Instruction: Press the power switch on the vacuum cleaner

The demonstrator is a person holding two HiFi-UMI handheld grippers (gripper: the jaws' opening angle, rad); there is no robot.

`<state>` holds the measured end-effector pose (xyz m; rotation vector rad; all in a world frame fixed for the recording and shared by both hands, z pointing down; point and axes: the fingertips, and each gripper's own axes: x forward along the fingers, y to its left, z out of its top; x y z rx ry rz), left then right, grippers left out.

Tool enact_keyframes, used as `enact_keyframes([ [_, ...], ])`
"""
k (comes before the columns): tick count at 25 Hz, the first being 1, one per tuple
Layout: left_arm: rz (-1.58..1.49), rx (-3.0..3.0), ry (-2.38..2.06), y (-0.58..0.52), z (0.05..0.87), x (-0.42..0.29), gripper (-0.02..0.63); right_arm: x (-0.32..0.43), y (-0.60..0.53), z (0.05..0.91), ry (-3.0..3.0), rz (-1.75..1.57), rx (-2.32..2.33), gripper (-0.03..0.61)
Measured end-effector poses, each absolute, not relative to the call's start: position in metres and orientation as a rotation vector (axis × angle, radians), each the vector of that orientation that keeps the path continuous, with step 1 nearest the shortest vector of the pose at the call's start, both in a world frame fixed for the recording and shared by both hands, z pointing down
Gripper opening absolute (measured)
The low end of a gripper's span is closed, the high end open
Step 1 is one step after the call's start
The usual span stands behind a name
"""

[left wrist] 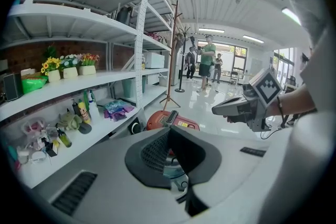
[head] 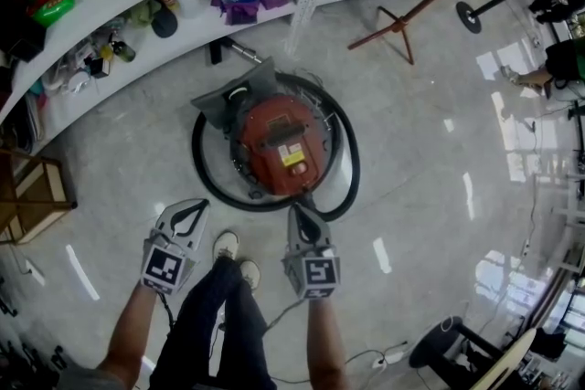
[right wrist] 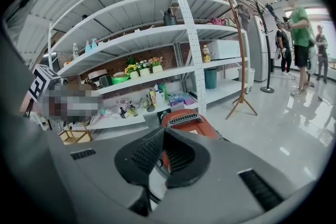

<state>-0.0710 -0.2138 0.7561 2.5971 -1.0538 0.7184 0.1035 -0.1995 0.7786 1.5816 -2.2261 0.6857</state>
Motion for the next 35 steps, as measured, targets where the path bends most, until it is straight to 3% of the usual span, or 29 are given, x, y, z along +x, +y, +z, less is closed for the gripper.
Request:
enact_keyframes([
  [35,0.715,2.575,-1.064,-0.211,0.786,-0.080,0.008,0.113,-0.248,0.859,-2.167,0.729,1.609,0.011],
])
